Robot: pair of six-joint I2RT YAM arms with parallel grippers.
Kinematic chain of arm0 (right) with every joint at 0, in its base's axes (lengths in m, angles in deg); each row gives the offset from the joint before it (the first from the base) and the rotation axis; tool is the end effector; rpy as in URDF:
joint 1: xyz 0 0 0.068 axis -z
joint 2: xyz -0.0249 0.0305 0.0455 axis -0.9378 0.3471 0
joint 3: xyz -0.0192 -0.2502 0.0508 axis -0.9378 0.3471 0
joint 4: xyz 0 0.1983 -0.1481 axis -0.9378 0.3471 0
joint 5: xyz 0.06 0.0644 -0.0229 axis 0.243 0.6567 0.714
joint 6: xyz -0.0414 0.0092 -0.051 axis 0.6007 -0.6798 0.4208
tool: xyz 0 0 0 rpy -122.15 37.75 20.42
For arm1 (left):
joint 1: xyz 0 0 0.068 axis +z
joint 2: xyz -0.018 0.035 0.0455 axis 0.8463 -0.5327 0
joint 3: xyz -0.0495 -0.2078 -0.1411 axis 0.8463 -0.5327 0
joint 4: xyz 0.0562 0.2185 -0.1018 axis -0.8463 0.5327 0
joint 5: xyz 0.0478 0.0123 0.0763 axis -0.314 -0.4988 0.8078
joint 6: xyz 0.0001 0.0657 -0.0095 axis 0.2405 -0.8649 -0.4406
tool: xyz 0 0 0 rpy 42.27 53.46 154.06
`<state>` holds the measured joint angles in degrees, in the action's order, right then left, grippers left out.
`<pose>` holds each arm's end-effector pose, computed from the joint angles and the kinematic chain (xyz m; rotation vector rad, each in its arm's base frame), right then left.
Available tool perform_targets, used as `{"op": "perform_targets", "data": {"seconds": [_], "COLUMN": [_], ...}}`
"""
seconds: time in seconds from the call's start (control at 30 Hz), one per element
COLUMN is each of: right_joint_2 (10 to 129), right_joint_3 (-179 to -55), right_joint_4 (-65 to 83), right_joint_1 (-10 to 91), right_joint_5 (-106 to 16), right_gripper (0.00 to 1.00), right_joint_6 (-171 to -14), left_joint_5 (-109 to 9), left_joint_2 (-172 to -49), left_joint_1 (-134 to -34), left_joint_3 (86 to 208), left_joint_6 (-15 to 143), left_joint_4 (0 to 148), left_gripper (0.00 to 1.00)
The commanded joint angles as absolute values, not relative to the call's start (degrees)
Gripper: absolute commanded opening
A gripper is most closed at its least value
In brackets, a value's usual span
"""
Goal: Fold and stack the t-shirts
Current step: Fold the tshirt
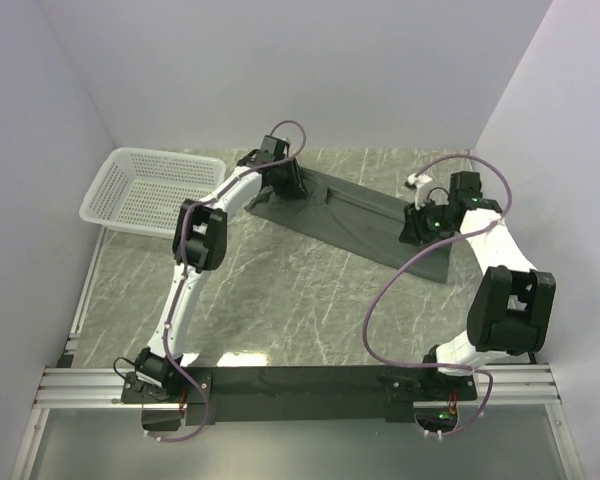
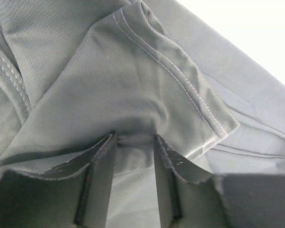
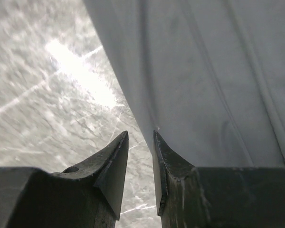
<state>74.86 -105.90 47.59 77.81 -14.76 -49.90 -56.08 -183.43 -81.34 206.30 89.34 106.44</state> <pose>0.2993 -0.0098 0.2279 -0.7768 2.2625 0.5373 0.5012 -0.2326 0.1400 -0.1714 2.5118 -0.7689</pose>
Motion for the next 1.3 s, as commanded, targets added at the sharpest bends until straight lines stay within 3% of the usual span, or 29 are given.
{"op": "perform_targets", "data": {"seconds": [0.0, 0.17, 0.3, 0.57, 0.8, 1.27], "right_joint_2": [75.12, 76.51, 80.38, 85.30, 85.57, 77.58], "right_joint_3": [-103.74, -100.66, -101.53, -100.74, -98.28, -88.80], "right_joint_4": [46.94, 39.12, 36.39, 33.57, 33.92, 42.35], "right_joint_1": [73.66, 69.96, 66.71, 63.02, 60.82, 49.59], "right_joint_5": [-18.59, -30.20, -36.70, -46.28, -47.35, -45.94], "right_gripper": [0.34, 0.34, 0.33, 0.23, 0.14, 0.11], "right_joint_6": [-42.58, -44.51, -46.18, -44.61, -42.41, -35.20], "left_joint_5": [-57.96, -63.06, -63.51, -52.80, -53.31, -52.26], "left_joint_2": [-176.09, -166.40, -158.75, -135.58, -121.66, -103.03], "left_joint_1": [-79.88, -78.82, -78.47, -76.45, -72.67, -70.82], "left_joint_3": [202.49, 195.54, 191.42, 170.86, 154.78, 133.49], "left_joint_6": [89.27, 86.98, 84.00, 77.58, 77.66, 79.77], "left_joint_4": [103.16, 98.66, 100.07, 94.80, 93.39, 93.39], "left_gripper": [0.44, 0.53, 0.54, 0.61, 0.64, 0.65]}}
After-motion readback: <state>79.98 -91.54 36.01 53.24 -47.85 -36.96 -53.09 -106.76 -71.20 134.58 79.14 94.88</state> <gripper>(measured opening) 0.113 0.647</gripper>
